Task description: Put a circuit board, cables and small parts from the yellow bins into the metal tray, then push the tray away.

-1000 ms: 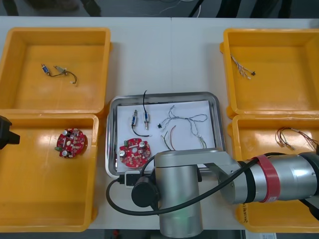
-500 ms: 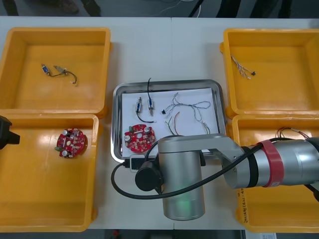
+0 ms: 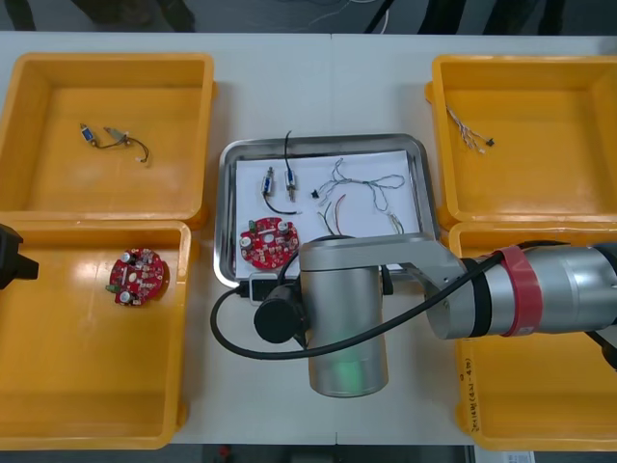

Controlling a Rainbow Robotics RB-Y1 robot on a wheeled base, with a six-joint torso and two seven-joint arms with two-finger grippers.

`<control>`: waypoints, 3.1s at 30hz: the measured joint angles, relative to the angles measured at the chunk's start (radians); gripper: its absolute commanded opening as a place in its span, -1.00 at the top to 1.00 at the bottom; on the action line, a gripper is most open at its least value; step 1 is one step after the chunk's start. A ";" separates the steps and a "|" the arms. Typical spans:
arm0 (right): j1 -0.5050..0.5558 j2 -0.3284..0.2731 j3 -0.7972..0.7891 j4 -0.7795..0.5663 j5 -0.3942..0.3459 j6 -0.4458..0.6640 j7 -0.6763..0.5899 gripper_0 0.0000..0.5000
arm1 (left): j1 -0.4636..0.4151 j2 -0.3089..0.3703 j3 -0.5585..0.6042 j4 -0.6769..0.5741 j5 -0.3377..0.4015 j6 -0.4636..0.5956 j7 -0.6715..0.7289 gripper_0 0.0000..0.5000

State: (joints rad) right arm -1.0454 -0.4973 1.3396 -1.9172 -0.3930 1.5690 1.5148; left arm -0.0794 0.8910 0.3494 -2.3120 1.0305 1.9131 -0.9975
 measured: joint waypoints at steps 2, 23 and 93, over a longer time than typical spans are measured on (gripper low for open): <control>-0.011 0.000 0.000 0.010 0.000 -0.006 0.000 0.81 | 0.000 0.000 0.000 0.000 0.000 0.000 0.000 -1.00; -0.103 0.000 0.005 0.123 0.000 -0.095 0.000 0.87 | 0.000 0.000 0.000 0.000 0.000 0.000 0.000 -1.00; -0.321 0.000 0.083 0.461 -0.080 -0.432 0.001 0.76 | 0.000 0.000 0.000 0.000 0.000 0.000 0.000 -1.00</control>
State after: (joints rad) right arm -1.3668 -0.4972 1.4229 -1.4558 -0.4726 1.1371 1.5160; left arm -0.0794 0.8910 0.3494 -2.3120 1.0305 1.9131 -0.9976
